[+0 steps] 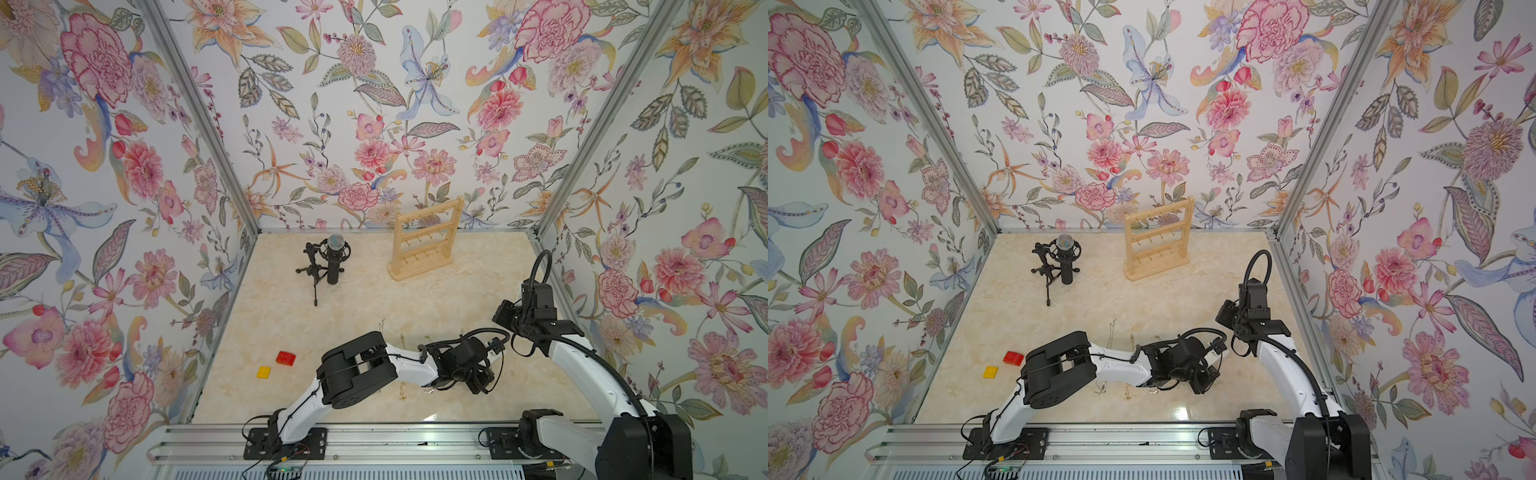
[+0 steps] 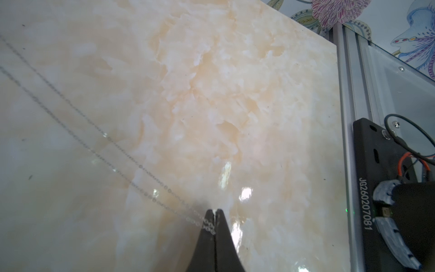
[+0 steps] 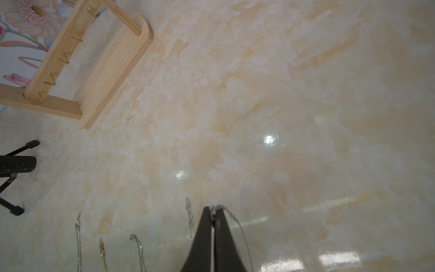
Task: Take the necklace off the jewelry display stand
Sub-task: Place the necklace at the center of the board.
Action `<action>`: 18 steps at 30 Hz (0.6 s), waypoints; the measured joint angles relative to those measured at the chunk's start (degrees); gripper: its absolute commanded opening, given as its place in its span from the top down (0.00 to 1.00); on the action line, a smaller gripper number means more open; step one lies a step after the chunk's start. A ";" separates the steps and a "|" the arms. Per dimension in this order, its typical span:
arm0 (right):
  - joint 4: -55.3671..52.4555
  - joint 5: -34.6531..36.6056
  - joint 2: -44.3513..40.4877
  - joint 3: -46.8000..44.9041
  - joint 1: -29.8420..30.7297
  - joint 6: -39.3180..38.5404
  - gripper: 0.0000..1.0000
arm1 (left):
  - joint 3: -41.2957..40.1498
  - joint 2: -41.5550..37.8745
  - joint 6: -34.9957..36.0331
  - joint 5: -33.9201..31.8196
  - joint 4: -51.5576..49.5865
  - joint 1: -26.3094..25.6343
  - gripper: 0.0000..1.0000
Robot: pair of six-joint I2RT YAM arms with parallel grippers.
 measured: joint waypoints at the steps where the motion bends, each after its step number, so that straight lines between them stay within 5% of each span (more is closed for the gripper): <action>1: 0.37 0.00 0.63 -0.04 0.00 0.00 1.00 | 0.00 -0.02 0.00 -0.26 -0.17 -0.13 0.96; 18: 6.16 -3.06 11.56 -0.07 0.00 0.00 1.00 | 0.33 -0.92 -1.14 -3.48 -4.31 -2.08 0.95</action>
